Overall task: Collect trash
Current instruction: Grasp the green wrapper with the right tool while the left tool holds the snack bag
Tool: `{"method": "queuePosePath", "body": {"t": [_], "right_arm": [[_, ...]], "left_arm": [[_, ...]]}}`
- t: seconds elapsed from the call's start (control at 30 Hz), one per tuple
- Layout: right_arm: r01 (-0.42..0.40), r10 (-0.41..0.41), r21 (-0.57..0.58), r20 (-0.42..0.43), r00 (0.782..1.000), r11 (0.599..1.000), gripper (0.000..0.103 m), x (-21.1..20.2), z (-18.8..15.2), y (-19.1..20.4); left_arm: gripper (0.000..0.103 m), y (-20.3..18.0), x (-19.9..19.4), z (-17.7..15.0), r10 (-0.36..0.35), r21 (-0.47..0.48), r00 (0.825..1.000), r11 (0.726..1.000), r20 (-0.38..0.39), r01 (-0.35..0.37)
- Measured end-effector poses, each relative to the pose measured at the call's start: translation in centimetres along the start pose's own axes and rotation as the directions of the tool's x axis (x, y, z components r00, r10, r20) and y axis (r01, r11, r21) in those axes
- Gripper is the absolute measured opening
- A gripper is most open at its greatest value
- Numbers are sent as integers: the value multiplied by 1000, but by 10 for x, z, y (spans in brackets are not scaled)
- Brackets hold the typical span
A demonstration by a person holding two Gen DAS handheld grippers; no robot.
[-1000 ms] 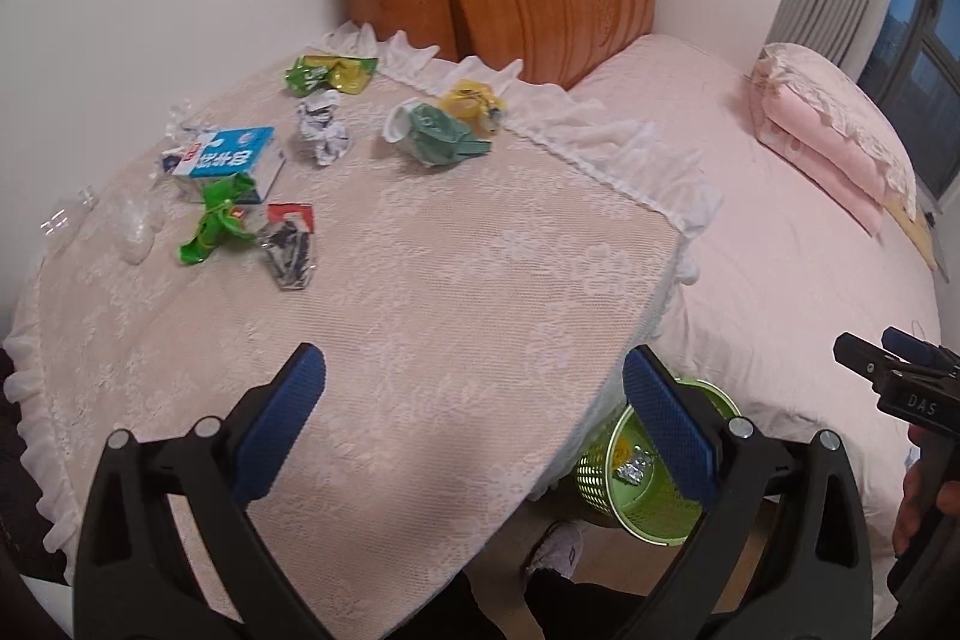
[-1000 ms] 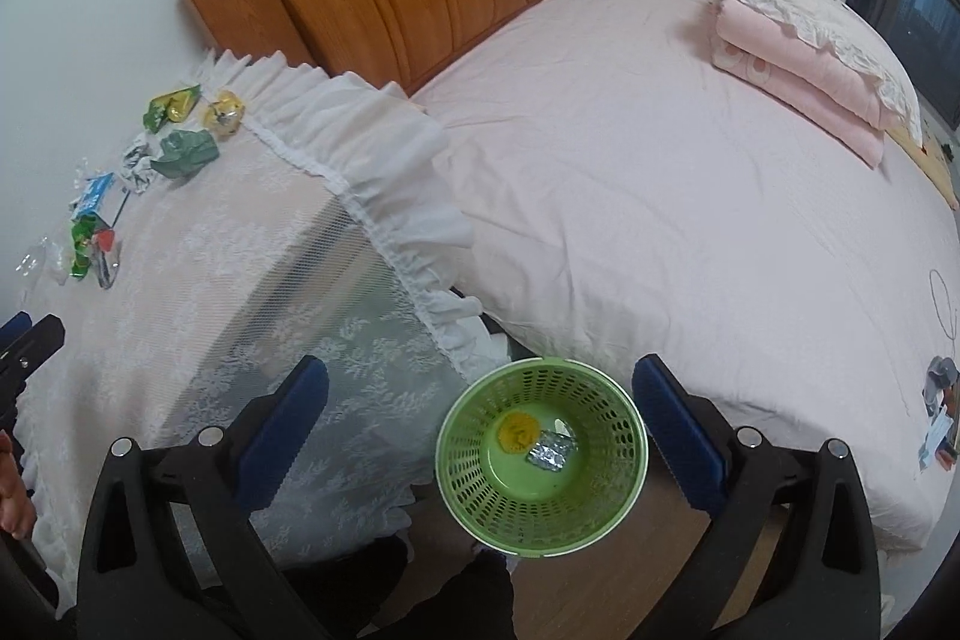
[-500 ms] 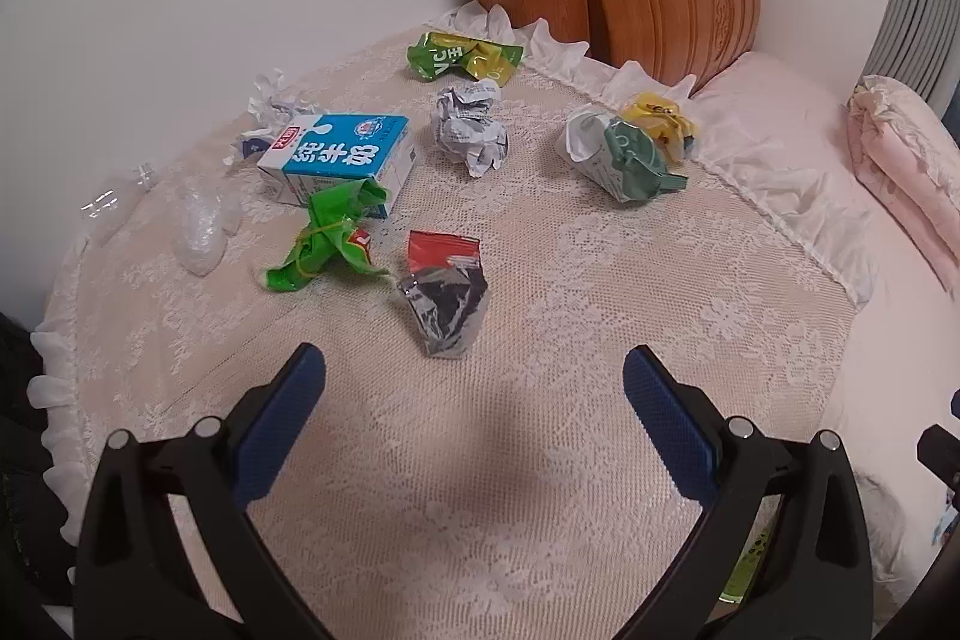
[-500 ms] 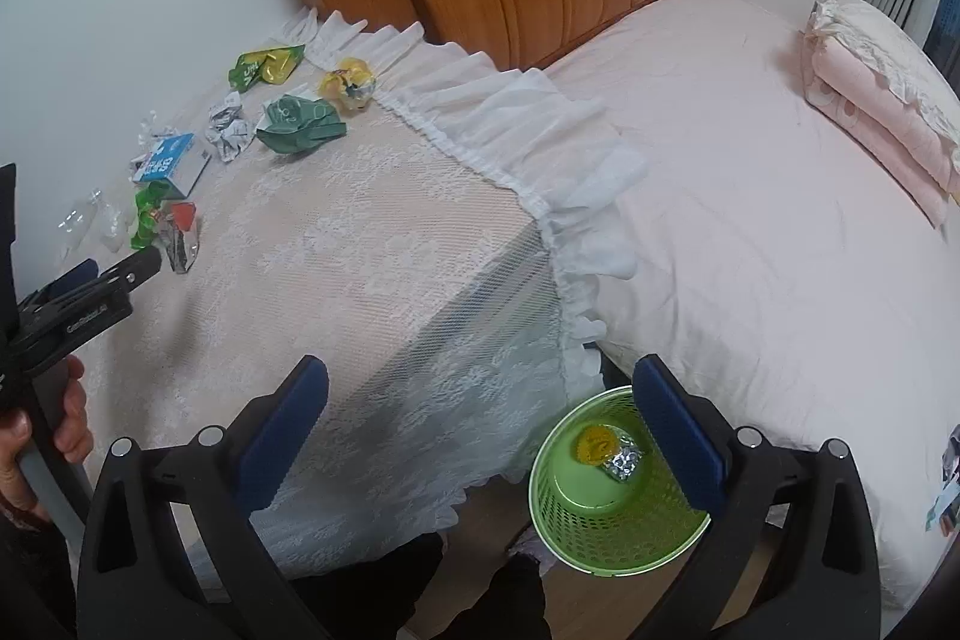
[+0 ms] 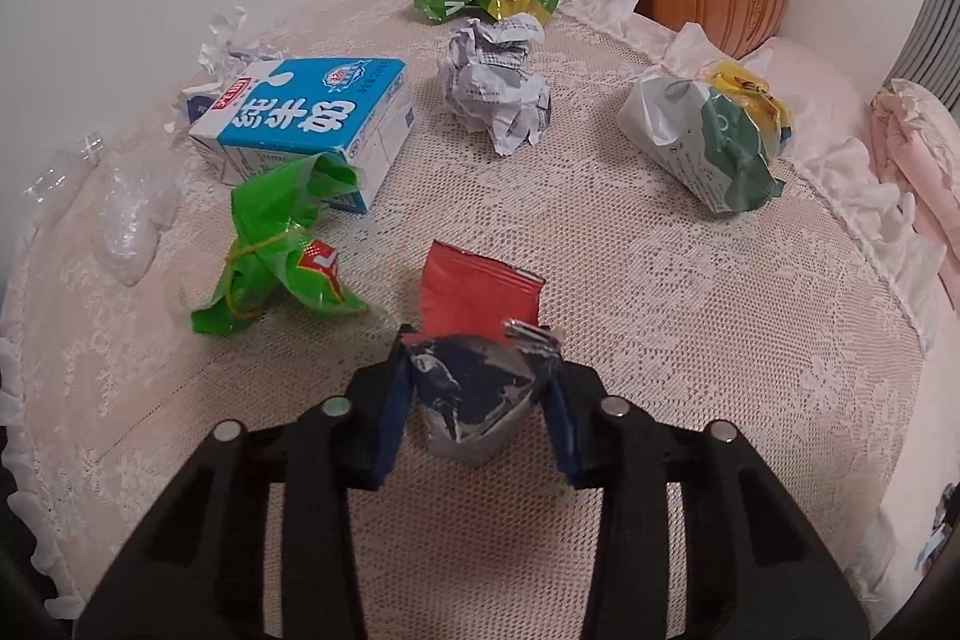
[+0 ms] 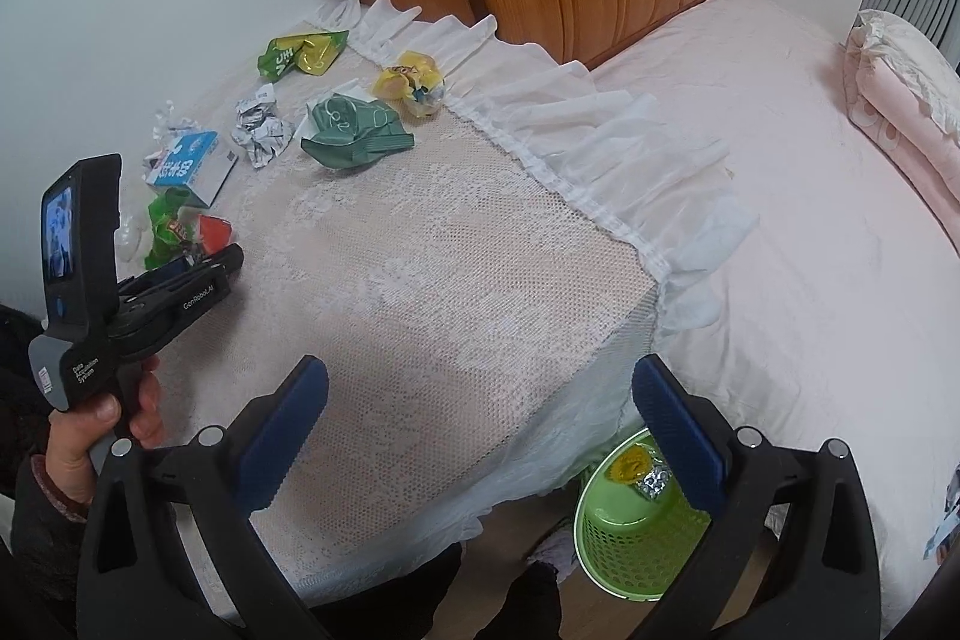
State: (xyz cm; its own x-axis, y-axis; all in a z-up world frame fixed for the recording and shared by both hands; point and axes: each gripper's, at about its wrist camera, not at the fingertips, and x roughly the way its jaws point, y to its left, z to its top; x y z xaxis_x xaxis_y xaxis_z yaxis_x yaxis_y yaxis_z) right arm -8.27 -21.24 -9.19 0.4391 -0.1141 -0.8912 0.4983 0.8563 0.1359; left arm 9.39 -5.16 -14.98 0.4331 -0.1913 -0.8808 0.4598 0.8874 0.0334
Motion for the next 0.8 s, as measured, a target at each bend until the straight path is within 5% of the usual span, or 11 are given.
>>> {"method": "queuePosePath", "body": {"t": [0.4, 0.7, 0.8], "right_arm": [[-69, 67, -86, -20, 998, 994, 101, 18, 22, 46], [-238, 228, -162, -75, 971, 958, 101, 61, 59, 158], [-229, 216, -189, -87, 973, 955, 101, 83, 70, 201]], "left_arm": [[32, 43, -72, -23, -16, -4, 997, 1000, 79, 16], [32, 122, -103, -51, 123, -116, 989, 987, 82, -113], [32, 144, -107, -57, 131, -153, 988, 981, 76, -118]]}}
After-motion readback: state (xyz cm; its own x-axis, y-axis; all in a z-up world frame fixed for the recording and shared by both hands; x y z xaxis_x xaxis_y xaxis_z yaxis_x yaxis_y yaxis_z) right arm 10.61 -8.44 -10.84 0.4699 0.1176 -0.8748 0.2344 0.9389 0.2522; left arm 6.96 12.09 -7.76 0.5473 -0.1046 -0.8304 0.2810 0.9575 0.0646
